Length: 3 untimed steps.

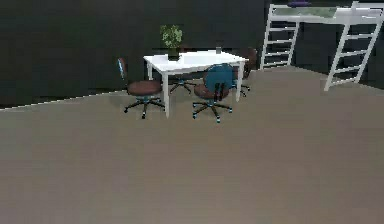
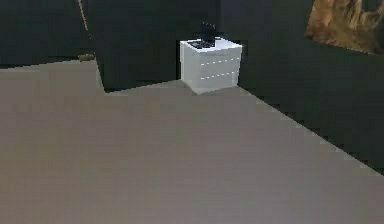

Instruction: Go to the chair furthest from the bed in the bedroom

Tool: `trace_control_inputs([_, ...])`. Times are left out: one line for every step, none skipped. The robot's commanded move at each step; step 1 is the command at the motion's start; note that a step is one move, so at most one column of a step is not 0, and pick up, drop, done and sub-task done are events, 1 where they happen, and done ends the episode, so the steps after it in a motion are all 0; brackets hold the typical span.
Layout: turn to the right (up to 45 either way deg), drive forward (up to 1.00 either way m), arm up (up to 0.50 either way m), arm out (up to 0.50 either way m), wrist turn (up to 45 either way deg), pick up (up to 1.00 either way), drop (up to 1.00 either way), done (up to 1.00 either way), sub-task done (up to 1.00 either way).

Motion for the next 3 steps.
trace_control_inputs([0.0,1.0,0.0,0.0,0.0,0.0,0.0,0.0,0.0])
trace_control_inputs([0.0,0.65,0.0,0.0,0.0,0.0,0.0,0.0,0.0])
trace_control_inputs([-39.0,0.0,0.0,0.0,0.0,0.0,0.0,0.0,0.0])
